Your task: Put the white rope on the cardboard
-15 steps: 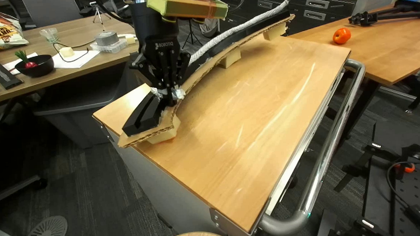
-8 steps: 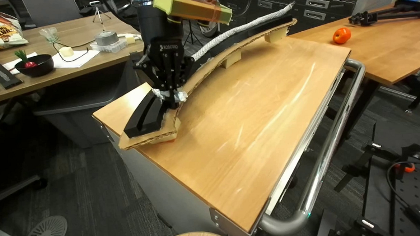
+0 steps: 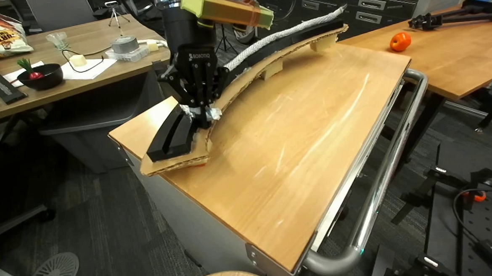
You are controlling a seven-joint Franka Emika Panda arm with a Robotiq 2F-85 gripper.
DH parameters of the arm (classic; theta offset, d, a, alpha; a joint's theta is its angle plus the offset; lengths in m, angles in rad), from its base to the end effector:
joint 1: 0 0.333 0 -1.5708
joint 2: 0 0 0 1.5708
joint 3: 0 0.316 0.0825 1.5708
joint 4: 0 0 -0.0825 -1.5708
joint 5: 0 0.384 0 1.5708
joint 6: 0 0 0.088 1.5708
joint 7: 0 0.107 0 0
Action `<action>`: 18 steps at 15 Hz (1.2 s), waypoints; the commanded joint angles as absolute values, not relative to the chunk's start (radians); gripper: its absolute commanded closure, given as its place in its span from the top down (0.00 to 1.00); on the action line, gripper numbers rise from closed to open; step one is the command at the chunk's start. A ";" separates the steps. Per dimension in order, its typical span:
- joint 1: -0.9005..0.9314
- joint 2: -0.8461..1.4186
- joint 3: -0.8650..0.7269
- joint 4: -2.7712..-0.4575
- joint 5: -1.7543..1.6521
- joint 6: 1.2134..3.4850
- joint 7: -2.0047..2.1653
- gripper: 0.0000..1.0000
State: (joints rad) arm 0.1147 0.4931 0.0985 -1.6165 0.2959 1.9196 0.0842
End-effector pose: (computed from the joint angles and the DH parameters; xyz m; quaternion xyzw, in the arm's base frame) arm 0.6444 0.1528 0.3293 -0.9832 0.0033 0.1155 0.1411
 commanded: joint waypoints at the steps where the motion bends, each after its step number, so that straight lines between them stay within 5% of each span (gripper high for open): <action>1: 0.117 0.449 0.105 -1.707 0.306 1.935 0.118 0.02; 18: 0.126 0.399 0.116 -1.746 0.321 1.996 0.177 0.02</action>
State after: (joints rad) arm 0.1249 0.4026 0.1013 -1.7598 0.2966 1.9808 0.1807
